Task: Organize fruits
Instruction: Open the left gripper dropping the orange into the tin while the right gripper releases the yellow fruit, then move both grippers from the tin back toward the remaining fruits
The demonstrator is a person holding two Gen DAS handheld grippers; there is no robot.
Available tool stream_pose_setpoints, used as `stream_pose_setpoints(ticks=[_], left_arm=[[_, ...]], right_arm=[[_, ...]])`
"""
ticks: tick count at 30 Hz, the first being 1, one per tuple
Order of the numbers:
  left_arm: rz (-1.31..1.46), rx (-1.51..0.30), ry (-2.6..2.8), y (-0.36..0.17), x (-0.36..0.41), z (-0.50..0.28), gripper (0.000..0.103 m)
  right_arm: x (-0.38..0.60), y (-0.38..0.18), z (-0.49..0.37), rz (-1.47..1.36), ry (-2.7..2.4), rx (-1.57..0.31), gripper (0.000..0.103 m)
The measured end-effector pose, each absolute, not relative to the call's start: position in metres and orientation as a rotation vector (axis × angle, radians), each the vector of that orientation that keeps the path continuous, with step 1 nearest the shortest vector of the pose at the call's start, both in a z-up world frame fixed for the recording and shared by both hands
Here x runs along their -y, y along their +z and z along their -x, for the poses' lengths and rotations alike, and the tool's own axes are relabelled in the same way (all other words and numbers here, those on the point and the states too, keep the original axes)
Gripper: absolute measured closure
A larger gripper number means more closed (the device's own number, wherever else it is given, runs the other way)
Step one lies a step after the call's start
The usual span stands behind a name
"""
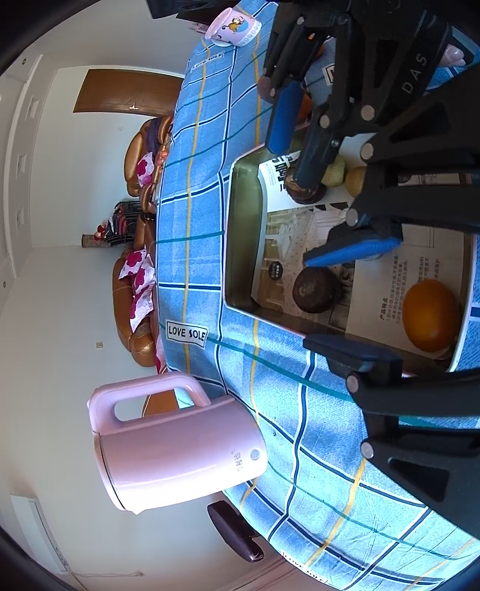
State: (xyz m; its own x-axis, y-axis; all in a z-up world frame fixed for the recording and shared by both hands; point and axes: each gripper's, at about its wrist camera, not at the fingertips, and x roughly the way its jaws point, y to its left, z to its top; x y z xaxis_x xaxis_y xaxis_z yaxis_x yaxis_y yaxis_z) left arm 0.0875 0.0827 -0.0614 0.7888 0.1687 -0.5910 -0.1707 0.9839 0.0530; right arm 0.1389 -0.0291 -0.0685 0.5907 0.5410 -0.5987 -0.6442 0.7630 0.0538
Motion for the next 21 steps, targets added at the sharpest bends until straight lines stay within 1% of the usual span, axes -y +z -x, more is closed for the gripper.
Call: stream_pose_setpoints(ticks=[1,2,5,7,8,10,12,18,21], left_arm=[[-0.001,-0.634,0.191,-0.061,-0.082,-0.087,0.056],[0.002,-0.634,0.194,-0.061,-0.083,-0.087,0.055],[0.021,-0.632,0.202,-0.061,-0.087,-0.086,0.045],[0.037,-0.626,0.209,-0.061,-0.09,-0.085,0.036],[0.045,-0.623,0.21,-0.06,-0.091,-0.083,0.035],[0.058,-0.615,0.207,-0.059,-0.092,-0.081,0.027],[0.062,-0.604,0.201,-0.056,-0.091,-0.078,0.021],[0.065,-0.57,0.192,-0.049,-0.081,-0.071,0.014],[0.071,-0.568,0.172,-0.048,-0.072,-0.072,0.014]], right_arm=[[0.029,-0.068,-0.138,0.178,0.692,-0.633,0.058],[0.029,-0.068,-0.138,0.181,0.69,-0.63,0.057],[0.031,-0.067,-0.137,0.177,0.684,-0.618,0.056],[0.033,-0.066,-0.136,0.172,0.677,-0.612,0.055],[0.035,-0.065,-0.136,0.169,0.671,-0.606,0.054],[0.037,-0.063,-0.134,0.158,0.658,-0.589,0.049],[0.044,-0.06,-0.132,0.134,0.644,-0.56,0.046],[0.083,-0.052,-0.119,0.13,0.559,-0.502,0.046],[0.119,-0.048,-0.116,0.119,0.484,-0.509,0.046]])
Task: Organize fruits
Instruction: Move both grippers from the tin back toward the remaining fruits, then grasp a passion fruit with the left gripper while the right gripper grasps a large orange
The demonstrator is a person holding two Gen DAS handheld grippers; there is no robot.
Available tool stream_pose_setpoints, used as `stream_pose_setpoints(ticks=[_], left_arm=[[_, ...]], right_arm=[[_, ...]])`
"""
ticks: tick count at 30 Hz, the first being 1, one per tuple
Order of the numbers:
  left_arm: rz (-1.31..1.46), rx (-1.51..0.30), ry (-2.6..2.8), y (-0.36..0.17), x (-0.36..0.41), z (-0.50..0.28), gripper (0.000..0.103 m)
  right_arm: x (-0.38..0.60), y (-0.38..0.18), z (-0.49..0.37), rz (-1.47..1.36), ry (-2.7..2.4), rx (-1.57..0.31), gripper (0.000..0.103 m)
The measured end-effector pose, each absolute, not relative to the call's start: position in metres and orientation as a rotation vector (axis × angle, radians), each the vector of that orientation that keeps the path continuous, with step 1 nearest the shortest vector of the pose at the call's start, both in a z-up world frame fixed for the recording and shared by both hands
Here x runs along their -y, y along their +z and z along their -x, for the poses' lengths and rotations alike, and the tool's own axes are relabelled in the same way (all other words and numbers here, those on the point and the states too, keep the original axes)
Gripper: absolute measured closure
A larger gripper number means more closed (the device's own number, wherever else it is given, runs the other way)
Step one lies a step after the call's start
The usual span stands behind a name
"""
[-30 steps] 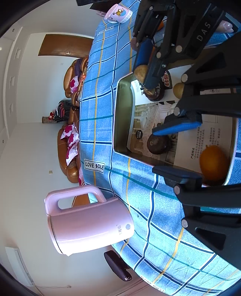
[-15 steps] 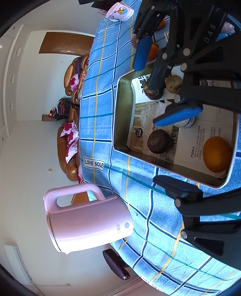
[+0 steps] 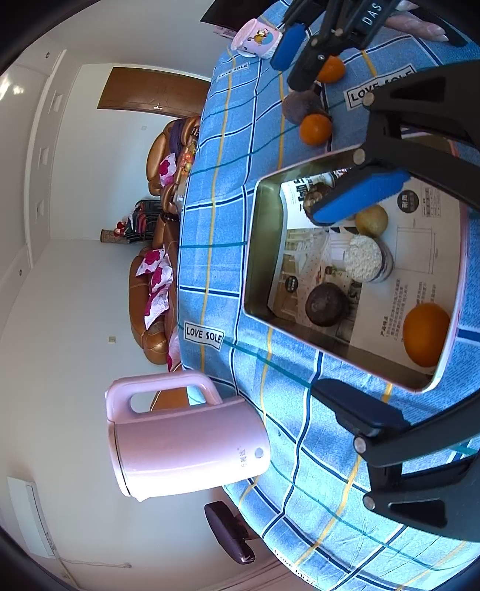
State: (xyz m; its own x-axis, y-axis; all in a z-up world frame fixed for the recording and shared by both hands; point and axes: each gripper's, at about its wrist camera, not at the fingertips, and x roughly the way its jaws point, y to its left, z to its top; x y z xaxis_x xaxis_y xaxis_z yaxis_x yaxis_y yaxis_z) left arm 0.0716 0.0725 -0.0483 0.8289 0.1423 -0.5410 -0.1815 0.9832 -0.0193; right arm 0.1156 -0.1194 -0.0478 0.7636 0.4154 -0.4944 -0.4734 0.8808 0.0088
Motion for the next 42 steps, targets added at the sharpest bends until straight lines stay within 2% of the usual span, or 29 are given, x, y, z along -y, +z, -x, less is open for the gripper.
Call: stream_pose_setpoints(ticks=[9,27,30,42], left_arm=[[0.023,-0.566,0.101,-0.046,-0.029,-0.072,0.014],[-0.058,-0.567,0.02,-0.045,0.02,-0.081,0.01],[-0.058,-0.568,0.008,-0.043,0.023,-0.082,0.01],[-0.095,-0.608,-0.097,-0.038,0.065,-0.123,0.01]], right_arm=[[0.205,-0.068,-0.135,0.097,0.26,-0.664,0.042],[0.203,-0.092,-0.163,0.059,0.328,-0.842,0.042],[0.199,-0.093,-0.162,0.07,0.344,-0.844,0.054],[0.213,-0.07,-0.163,0.045,0.207,-0.71,0.055]])
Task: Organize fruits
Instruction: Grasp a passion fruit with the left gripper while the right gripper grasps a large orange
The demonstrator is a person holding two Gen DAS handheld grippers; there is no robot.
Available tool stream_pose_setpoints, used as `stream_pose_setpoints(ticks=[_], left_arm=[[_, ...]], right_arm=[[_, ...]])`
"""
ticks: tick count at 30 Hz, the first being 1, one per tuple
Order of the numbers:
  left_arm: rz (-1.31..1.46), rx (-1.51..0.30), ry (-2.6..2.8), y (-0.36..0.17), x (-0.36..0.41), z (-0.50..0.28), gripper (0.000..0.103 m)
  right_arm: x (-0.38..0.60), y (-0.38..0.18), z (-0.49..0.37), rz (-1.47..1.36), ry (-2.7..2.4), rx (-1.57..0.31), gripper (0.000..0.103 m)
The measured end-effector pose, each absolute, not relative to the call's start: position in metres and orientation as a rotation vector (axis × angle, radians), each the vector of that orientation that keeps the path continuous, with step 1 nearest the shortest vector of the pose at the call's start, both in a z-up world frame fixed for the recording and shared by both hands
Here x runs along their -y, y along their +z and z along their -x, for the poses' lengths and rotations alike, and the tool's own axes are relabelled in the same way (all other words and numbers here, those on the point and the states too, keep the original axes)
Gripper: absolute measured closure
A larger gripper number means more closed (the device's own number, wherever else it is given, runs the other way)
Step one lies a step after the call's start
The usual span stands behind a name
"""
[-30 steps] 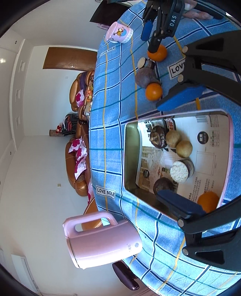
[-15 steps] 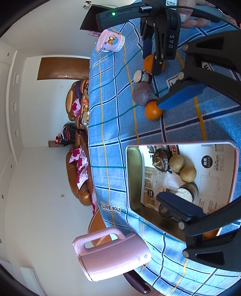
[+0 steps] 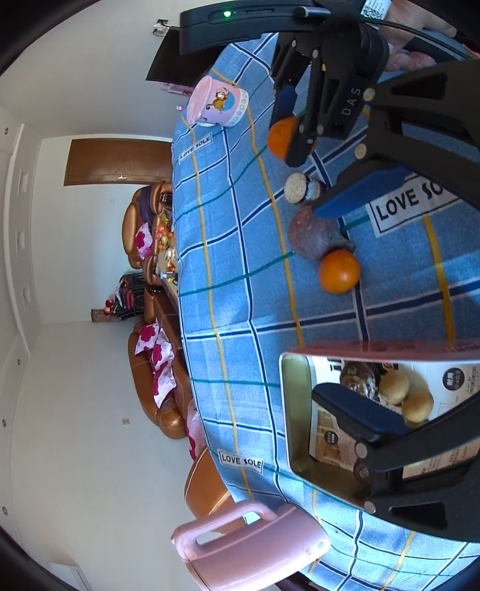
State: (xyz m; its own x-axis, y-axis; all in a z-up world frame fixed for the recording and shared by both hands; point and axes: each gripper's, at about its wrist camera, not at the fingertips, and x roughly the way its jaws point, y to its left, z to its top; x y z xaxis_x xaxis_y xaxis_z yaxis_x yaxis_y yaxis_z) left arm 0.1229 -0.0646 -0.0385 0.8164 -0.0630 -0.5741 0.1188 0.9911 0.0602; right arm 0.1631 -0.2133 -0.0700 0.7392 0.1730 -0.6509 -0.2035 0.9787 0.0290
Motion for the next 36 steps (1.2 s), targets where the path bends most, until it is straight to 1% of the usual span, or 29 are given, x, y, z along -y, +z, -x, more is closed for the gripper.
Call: stream_pose_setpoints(ticks=[5,7,11,12,15,21,23,24,26,36], left_arm=[[-0.148,-0.674,-0.165,-0.048,0.087,-0.146,0.012],[-0.174,-0.689,-0.177,-0.052,0.094,-0.153,0.016],[-0.204,-0.707,-0.217,-0.055,0.105,-0.161,0.017],[-0.208,-0.72,-0.223,-0.056,0.107,-0.165,0.021],[-0.212,-0.759,-0.238,-0.062,0.111,-0.172,0.024],[-0.257,-0.8,-0.237,-0.076,0.121,-0.178,0.025],[-0.255,-0.811,-0.234,-0.081,0.122,-0.182,0.031],[-0.26,-0.806,-0.222,-0.082,0.122,-0.183,0.04],[-0.257,-0.792,-0.235,-0.082,0.123,-0.183,0.049],[-0.222,-0.717,-0.206,-0.073,0.115,-0.173,0.05]], right_arm=[[0.222,-0.074,-0.173,0.019,0.176,-0.718,0.055],[0.225,-0.073,-0.173,0.012,0.166,-0.706,0.055],[0.232,-0.073,-0.174,-0.019,0.158,-0.71,0.055],[0.234,-0.073,-0.175,-0.028,0.157,-0.711,0.055],[0.239,-0.074,-0.175,-0.052,0.16,-0.711,0.055],[0.239,-0.074,-0.174,-0.062,0.164,-0.714,0.055],[0.238,-0.075,-0.174,-0.058,0.164,-0.718,0.055],[0.238,-0.075,-0.174,-0.057,0.165,-0.72,0.055],[0.237,-0.075,-0.175,-0.057,0.169,-0.724,0.055],[0.236,-0.073,-0.171,-0.046,0.186,-0.697,0.055]])
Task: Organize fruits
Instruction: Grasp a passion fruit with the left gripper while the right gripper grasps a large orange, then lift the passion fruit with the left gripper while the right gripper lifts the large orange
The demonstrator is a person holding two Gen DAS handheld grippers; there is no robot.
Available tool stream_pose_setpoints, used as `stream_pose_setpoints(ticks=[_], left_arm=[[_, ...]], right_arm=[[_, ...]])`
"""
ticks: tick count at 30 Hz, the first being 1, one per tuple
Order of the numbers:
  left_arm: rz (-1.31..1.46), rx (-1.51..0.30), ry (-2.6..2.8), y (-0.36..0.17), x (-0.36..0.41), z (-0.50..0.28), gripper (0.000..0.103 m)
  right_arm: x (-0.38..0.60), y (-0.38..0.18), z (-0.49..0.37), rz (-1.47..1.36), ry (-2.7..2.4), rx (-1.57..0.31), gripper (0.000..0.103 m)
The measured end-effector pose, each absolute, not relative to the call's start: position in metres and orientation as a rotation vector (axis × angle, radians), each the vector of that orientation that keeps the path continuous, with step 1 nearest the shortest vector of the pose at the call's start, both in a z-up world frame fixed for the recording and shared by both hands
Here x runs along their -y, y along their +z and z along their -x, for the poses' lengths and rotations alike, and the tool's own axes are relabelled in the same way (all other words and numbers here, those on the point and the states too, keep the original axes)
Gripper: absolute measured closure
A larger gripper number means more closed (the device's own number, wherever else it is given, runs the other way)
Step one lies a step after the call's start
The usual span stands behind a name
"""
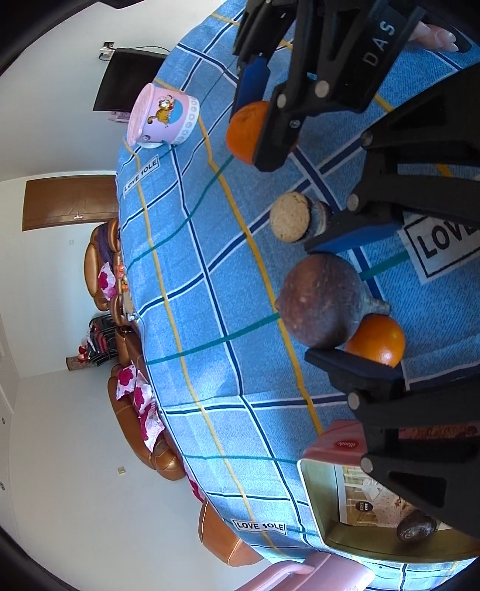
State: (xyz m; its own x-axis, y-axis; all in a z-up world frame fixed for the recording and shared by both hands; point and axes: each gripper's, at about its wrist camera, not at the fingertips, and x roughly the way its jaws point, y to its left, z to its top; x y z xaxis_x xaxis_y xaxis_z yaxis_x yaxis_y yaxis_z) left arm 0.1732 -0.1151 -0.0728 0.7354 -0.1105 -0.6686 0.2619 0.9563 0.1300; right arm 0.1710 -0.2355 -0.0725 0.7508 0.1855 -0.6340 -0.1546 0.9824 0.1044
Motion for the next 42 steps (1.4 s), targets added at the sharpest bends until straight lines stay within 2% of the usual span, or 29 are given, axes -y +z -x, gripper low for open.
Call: stream_pose_setpoints(ticks=[42], left_arm=[[-0.116,-0.569,-0.151,-0.054,0.092,-0.148,0.05]], right_arm=[[0.238,-0.053,-0.142,-0.045,0.244,-0.516,0.055]])
